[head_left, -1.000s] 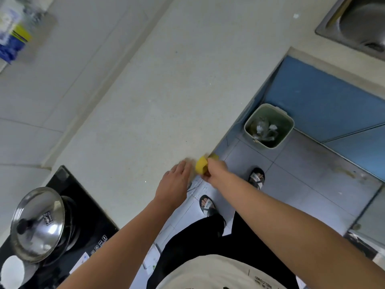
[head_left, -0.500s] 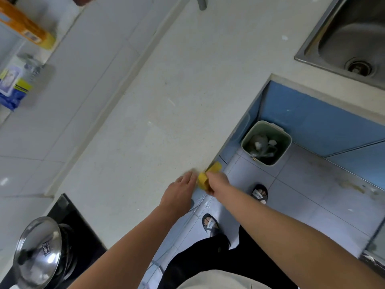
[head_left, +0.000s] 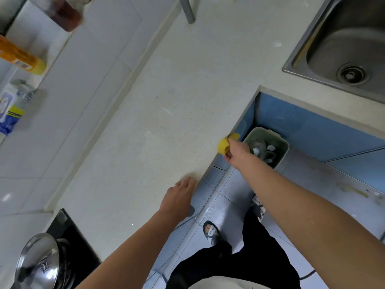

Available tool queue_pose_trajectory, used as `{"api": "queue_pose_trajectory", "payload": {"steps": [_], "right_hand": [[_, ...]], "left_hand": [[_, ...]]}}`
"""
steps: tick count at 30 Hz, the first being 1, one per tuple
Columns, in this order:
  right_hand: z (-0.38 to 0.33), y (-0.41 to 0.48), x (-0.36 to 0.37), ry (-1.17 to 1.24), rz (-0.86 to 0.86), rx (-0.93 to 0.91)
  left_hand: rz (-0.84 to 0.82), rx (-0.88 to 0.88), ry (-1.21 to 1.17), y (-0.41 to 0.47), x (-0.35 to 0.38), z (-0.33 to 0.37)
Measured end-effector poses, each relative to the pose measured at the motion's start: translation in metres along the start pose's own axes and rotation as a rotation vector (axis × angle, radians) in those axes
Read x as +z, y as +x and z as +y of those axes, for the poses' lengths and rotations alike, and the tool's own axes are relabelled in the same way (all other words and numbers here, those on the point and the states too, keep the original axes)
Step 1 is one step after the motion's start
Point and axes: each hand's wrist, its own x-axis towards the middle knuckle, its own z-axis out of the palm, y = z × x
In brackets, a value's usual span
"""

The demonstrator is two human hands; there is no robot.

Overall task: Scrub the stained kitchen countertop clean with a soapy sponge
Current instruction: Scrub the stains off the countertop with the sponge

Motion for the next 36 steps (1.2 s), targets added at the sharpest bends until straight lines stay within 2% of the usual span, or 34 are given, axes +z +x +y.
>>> {"api": "queue_pose_trajectory", "payload": {"steps": [2,4,6,9,17,23,28,33,36], "right_hand": [[0.015,-0.004,0.008,-0.188,0.011,-0.001],[0.042,-0.017,0.011,-0.26,-0.041,0.038],[0.063,-0.03,0.008,-0.203,-0.115,0.117],[0.067,-0.022,0.006,-0.077,-0.134,0.172],[-0.051,0.044,-0.013,0.147,-0.017,0.082],[-0.133,0.058,-0.025,0.361,0.032,0.005],[-0.176,0.052,-0.033,0.577,0.053,-0.073],[-0.181,0.051,-0.025,0.722,0.097,-0.075],[-0.178,0.05,-0.025,0.794,0.066,-0.052]], "left_hand": [[-0.006,-0.014,0.007,0.002,-0.004,0.004],[-0.016,-0.02,0.016,0.006,-0.008,0.01],[-0.015,-0.014,0.02,0.014,-0.016,0.017],[0.022,-0.004,-0.005,0.024,-0.028,0.025],[0.11,0.088,-0.056,0.061,-0.059,0.034],[0.154,0.215,-0.032,0.106,-0.094,0.043],[0.175,0.346,0.063,0.155,-0.121,0.054],[0.172,0.414,0.068,0.187,-0.147,0.063],[0.191,0.439,0.078,0.201,-0.161,0.062]]}}
